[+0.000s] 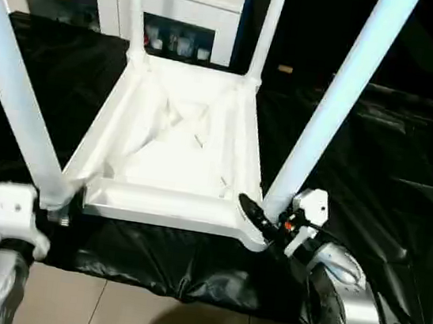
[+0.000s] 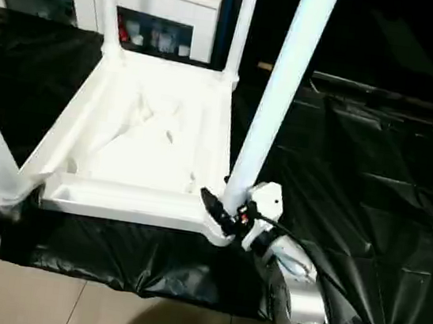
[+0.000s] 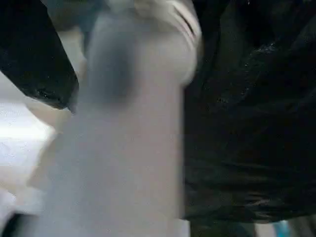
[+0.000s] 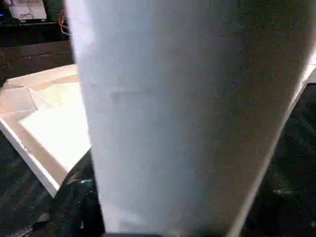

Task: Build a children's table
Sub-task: Flip table

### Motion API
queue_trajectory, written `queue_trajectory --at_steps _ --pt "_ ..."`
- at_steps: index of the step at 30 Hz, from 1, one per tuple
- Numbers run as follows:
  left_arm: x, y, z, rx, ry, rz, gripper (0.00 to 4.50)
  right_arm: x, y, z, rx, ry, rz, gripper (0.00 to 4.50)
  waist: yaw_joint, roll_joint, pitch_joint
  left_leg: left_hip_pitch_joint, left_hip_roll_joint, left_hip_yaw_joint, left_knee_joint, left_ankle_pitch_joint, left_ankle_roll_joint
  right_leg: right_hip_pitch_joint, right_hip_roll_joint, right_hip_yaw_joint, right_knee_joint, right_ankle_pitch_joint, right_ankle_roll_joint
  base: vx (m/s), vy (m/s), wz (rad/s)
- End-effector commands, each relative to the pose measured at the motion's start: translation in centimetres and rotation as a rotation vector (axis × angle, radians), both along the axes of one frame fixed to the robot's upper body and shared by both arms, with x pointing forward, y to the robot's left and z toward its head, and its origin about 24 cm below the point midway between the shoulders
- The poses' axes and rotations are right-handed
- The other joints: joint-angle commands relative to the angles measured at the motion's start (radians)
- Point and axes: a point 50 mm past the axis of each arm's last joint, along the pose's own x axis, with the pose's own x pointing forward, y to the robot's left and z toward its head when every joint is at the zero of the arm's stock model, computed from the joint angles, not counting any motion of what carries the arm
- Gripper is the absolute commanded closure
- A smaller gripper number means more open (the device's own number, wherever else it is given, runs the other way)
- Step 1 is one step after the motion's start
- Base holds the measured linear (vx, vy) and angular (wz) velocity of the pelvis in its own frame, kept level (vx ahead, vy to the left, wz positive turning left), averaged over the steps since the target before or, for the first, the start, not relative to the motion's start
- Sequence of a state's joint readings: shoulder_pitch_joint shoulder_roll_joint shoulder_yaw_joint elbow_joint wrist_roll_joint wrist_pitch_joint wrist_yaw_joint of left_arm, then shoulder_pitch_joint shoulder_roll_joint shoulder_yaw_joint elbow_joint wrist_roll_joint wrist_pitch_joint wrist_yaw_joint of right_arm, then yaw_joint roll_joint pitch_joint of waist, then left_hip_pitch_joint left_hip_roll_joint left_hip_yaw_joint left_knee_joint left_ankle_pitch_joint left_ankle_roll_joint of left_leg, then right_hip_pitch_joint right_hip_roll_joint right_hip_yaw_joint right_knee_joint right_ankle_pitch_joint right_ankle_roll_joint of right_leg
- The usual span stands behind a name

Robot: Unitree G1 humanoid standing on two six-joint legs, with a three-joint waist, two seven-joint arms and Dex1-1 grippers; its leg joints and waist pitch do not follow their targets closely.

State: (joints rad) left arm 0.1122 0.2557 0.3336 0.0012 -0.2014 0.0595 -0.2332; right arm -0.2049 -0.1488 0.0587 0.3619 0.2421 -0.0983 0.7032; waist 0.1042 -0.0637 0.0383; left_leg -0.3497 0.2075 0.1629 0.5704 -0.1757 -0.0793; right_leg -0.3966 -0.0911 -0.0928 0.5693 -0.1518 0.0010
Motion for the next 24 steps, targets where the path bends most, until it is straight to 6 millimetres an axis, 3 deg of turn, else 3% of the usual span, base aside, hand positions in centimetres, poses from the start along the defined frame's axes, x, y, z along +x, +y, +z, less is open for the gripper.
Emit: queue_trajectory --at_steps 1,4,6,8,9,10,15,20,23,24 --pt "0.3 0.4 0.5 -0.006 -0.028 0.028 0.0 0.7 -1.0 0.7 -0.003 -0.023 -0.03 1.98 0.002 0.019 -0.039 0.007 0.023 -0.01 -0.086 -0.478 -0.018 0.027 -0.046 0.041 -0.078 -0.437 -0.085 0.0 0.0 0.0" --pt "0.5 0.1 1.0 -0.005 -0.065 0.024 0.0 0.8 -1.2 0.7 -0.007 -0.025 -0.03 2.26 0.004 0.016 -0.041 0.006 0.023 -0.01 -0.085 -0.462 -0.015 0.028 -0.047 0.042 -0.075 -0.433 -0.085 0.0 0.0 0.0" --pt "0.4 -0.2 1.1 -0.009 -0.072 0.018 0.29 0.9 -1.3 0.8 -0.009 -0.024 -0.032 2.5 0.006 0.011 -0.042 0.002 0.023 -0.008 -0.083 -0.443 -0.013 0.029 -0.049 0.043 -0.072 -0.428 -0.087 0.0 0.0 0.0" --pt "0.2 -1.0 0.5 -0.034 -0.068 -0.022 0.4 1.1 -1.6 0.8 -0.012 -0.024 -0.039 2.6 0.007 0.001 -0.04 0.002 0.024 -0.006 -0.082 -0.439 -0.008 0.025 -0.048 0.044 -0.074 -0.437 -0.085 0.0 0.0 0.0" --pt "0.2 -1.3 0.4 -0.041 -0.067 -0.038 0.4 1.1 -1.7 0.8 -0.012 -0.023 -0.041 2.6 0.008 0.004 -0.04 0.003 0.023 -0.007 -0.082 -0.442 -0.008 0.025 -0.049 0.044 -0.074 -0.451 -0.08 0.0 0.0 0.0" --pt "0.3 -1.6 0.3 -0.048 -0.064 -0.051 0.5 1.2 -1.7 0.9 -0.014 -0.022 -0.043 2.62 0.007 0.0 -0.04 0.002 0.024 -0.006 -0.081 -0.439 -0.008 0.025 -0.049 0.044 -0.075 -0.454 -0.078 0.0 0.0 0.0" --pt "1.1 -3.1 -0.4 -0.014 -0.029 -0.106 1.01 1.2 -2.2 0.8 -0.019 -0.017 -0.081 2.65 0.007 0.002 -0.04 0.002 0.024 -0.006 -0.082 -0.426 -0.009 0.025 -0.046 0.044 -0.074 -0.443 -0.069 0.0 0.0 0.0" --pt "2.9 -5.3 -0.6 0.001 -0.033 -0.198 1.39 0.5 -3.3 0.4 0.009 0.009 -0.171 2.65 0.01 0.005 -0.04 0.009 0.022 -0.003 -0.08 -0.434 -0.013 0.02 -0.044 0.045 -0.079 -0.464 -0.058 0.0 0.0 0.0" --pt "3.9 -6.2 -0.5 0.001 -0.04 -0.237 1.64 0.0 -4.0 0.0 0.008 0.021 -0.214 2.65 0.022 0.007 -0.042 0.019 0.023 0.0 -0.078 -0.436 -0.016 0.014 -0.043 0.048 -0.08 -0.449 -0.054 0.0 0.0 0.0" --pt "4.6 -7.0 -0.3 -0.005 -0.05 -0.267 1.71 -0.5 -4.6 -0.2 0.001 0.03 -0.243 2.65 0.023 0.019 -0.042 0.009 0.023 -0.005 -0.083 -0.429 -0.021 0.024 -0.044 0.048 -0.074 -0.433 -0.059 0.0 0.0 0.0"
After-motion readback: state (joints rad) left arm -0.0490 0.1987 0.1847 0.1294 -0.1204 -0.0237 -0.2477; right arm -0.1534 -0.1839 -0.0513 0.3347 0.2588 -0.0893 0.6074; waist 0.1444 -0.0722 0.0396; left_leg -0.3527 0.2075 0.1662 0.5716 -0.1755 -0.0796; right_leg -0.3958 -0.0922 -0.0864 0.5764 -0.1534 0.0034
